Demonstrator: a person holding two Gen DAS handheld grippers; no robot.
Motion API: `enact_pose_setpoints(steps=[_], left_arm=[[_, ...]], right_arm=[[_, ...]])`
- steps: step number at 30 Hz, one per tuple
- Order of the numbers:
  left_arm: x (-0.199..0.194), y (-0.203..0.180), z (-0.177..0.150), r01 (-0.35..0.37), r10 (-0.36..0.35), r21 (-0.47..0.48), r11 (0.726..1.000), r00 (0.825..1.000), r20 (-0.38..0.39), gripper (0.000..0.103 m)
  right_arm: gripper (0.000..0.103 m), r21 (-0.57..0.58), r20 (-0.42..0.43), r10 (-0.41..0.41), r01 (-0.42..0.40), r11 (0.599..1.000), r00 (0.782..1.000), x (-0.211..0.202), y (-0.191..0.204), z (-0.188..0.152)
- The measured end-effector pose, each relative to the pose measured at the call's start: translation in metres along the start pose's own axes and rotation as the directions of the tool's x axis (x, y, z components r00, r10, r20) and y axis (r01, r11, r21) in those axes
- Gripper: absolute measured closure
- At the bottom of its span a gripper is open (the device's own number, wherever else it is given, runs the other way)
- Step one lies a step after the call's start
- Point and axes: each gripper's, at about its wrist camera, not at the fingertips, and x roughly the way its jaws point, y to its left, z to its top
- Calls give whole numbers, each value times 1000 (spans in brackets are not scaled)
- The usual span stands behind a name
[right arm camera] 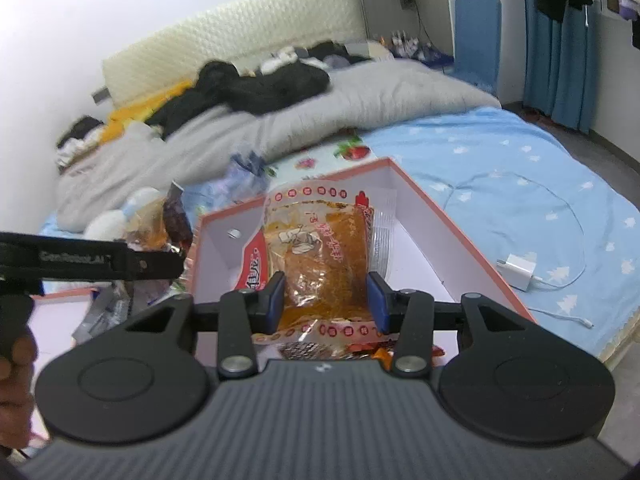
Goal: Organize snacks
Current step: 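Carry both held snacks over the deeper pink box, then open both tools to drop the snacks into the box, then withdraw both tools from the box back toward the snack pile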
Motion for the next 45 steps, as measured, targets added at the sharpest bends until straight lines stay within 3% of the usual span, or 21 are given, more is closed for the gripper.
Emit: enact_pose_setpoints(steps=[13,23,25,31,45], left_arm=[[102,17,19,23,-24,-14,1000,991,-130,41],[123,14,26,36,-36,-6,999,989,-141,38],[119,14,26,29,-29,-3,1000,991,-132,29],[86,13,29,31,-31,4,1000,996,-81,29],[-36,14,-11,6,-5,-10,1000,999,33,29]], right_arm=[[57,29,-117,9,-6,1000,993,83,-19,9],[54,57,-169,1,9,998,986,106,-26,5],[52,68,-178,3,9,998,984,104,-25,6],[43,65,-151,0,10,998,989,80,-17,10],[43,27,-37,30,-29,999,999,-19,11,-3]])
